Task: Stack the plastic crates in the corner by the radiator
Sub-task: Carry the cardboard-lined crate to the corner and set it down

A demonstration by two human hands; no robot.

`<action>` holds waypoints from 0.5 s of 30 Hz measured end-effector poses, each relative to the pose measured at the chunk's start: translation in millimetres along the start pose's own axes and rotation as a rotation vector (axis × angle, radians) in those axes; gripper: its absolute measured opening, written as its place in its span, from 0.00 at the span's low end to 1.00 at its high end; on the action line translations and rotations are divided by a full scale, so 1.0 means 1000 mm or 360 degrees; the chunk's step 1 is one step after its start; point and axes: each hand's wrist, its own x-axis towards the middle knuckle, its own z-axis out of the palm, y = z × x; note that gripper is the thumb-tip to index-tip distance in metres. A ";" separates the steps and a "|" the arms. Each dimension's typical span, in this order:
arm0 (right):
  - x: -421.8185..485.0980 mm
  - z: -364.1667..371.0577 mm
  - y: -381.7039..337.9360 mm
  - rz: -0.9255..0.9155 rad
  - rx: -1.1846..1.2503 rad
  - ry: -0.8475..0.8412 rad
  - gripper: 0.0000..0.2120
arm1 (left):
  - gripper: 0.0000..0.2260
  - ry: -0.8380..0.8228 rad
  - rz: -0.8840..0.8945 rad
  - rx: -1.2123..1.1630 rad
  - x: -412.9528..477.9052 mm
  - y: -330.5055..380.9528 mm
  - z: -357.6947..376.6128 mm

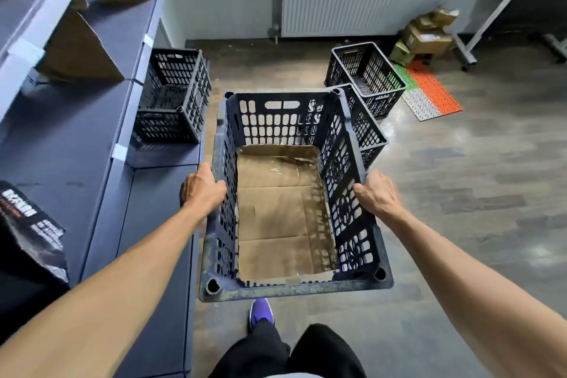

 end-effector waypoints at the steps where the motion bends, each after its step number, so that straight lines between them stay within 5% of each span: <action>1: 0.005 -0.003 -0.004 0.0000 0.0000 0.0010 0.08 | 0.07 0.0004 0.0002 -0.0001 0.007 0.001 -0.003; 15: 0.155 -0.048 -0.037 -0.0035 0.0028 -0.0091 0.10 | 0.07 -0.0010 -0.0015 0.0104 0.118 0.085 -0.025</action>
